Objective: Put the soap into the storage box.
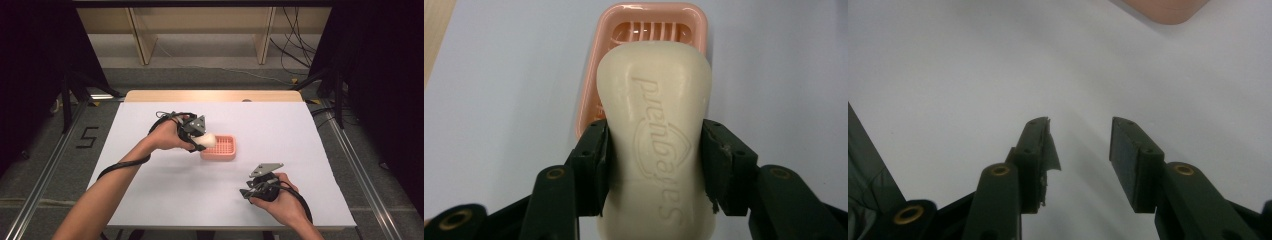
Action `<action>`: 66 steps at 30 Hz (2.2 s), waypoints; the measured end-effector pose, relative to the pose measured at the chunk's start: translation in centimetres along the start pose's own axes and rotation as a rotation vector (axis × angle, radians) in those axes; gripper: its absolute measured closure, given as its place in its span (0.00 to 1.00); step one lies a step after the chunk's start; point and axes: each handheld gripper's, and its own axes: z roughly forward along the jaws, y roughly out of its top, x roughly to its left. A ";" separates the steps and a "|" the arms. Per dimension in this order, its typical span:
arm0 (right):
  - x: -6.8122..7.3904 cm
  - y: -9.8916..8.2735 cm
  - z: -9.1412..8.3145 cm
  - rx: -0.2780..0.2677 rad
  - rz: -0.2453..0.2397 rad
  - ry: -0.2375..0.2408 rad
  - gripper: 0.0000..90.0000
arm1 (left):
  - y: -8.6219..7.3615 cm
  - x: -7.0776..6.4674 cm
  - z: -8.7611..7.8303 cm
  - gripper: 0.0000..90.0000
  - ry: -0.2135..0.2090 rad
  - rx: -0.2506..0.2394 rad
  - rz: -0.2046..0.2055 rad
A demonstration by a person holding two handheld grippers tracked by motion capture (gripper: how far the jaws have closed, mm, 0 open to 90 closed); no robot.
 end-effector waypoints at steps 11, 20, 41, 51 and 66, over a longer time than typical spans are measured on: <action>-0.1 -0.2 0.0 -0.016 0.007 -0.004 0.66 | 0.7 0.5 0.5 0.54 -0.001 0.007 0.018; -0.1 -0.4 -0.1 -0.019 0.011 -0.005 0.66 | 1.4 0.7 1.1 0.54 -0.001 0.010 0.034; -0.3 -0.4 -0.2 -0.015 -0.006 -0.008 0.66 | 2.5 1.0 2.6 0.54 -0.013 0.022 0.055; -0.2 -0.5 -0.3 -0.009 0.012 -0.005 0.66 | 3.0 1.1 3.1 0.54 -0.015 0.023 0.067; -0.3 -0.5 -0.3 -0.009 0.000 -0.008 0.66 | 3.0 1.4 3.9 0.54 -0.015 0.028 0.063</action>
